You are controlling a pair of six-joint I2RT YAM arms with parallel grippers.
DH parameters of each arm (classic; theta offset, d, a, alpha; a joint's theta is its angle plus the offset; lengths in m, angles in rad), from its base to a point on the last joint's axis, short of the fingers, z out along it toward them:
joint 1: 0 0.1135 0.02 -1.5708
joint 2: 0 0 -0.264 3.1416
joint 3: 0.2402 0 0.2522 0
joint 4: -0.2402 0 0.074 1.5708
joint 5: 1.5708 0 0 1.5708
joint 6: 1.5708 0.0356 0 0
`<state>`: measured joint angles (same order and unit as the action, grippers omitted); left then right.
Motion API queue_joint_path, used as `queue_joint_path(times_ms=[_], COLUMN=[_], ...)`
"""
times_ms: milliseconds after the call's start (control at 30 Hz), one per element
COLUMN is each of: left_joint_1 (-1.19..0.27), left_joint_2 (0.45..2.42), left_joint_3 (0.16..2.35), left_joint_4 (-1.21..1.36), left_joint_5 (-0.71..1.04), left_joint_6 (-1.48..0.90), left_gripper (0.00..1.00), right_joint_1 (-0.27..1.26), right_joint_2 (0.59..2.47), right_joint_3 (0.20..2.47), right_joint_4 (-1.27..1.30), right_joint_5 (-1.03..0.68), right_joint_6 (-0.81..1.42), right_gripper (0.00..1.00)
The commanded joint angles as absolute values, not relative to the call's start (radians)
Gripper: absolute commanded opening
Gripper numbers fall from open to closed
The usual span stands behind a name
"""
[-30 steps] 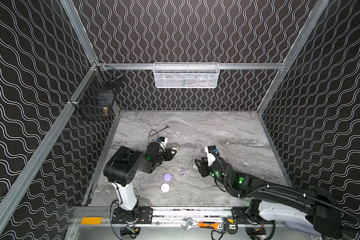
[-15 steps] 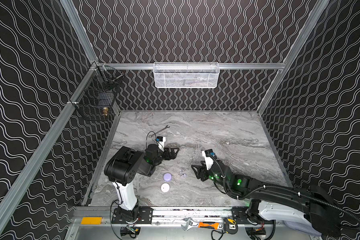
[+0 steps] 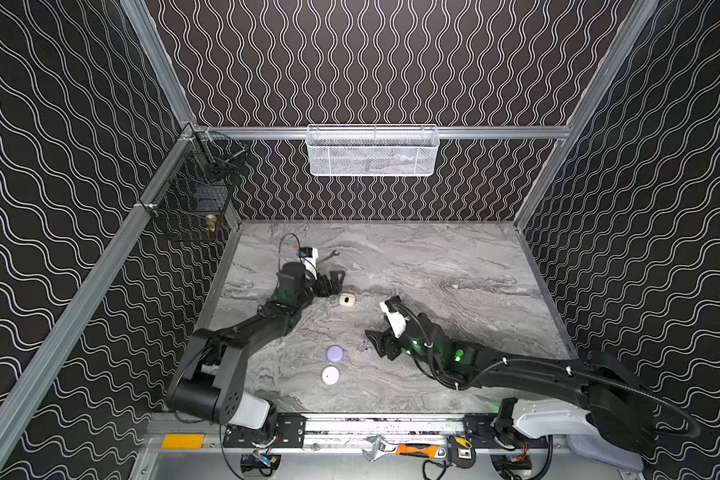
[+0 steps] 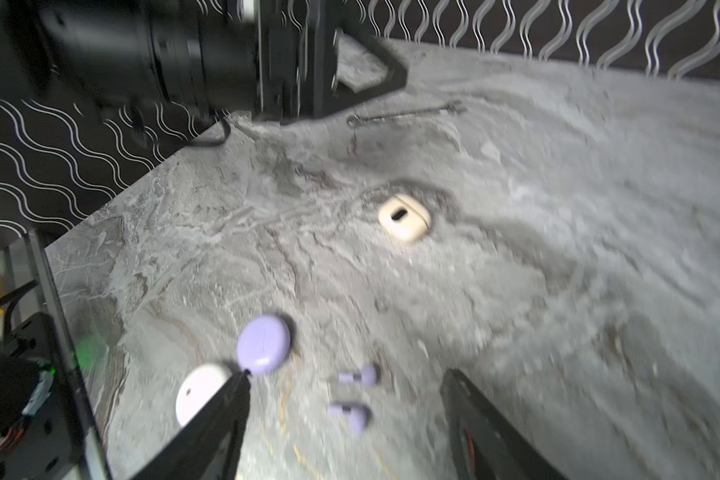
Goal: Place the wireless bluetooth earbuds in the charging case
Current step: 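Lower the beige case to the table with left gripper while right draws back, then open the left gripper and raise it while the right gripper reaches the lilac case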
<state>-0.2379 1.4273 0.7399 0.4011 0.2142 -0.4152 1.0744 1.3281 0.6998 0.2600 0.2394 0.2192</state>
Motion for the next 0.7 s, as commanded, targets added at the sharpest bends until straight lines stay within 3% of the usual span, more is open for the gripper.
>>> queue_joint_path(times_ms=[0, 167, 233, 400, 667], left_joint_1=[-0.208, -0.198, -0.192, -0.171, -0.08], left_joint_2=[1.389, 1.351, 1.347, 1.355, 1.339], left_joint_3=[0.835, 0.839, 0.808, 0.782, 0.748], left_joint_4=[0.259, 0.206, 0.216, 0.26, 0.35], left_joint_5=[0.164, 0.111, 0.076, -0.045, -0.026], left_joint_6=[-0.372, -0.301, -0.269, -0.224, -0.285], left_gripper=[0.99, 0.99, 0.99, 0.99, 0.99], right_joint_1=[1.077, 1.078, 1.077, 1.067, 1.015], right_joint_2=[1.389, 1.492, 1.535, 1.651, 1.735], right_joint_3=[0.829, 1.032, 1.017, 1.044, 1.08], right_joint_4=[0.172, -0.02, 0.023, 0.002, -0.02], right_joint_5=[0.285, 0.18, 0.131, 0.196, 0.003], right_joint_6=[0.202, 0.272, 0.184, 0.028, -0.1], right_gripper=[0.73, 0.73, 0.72, 0.69, 0.71])
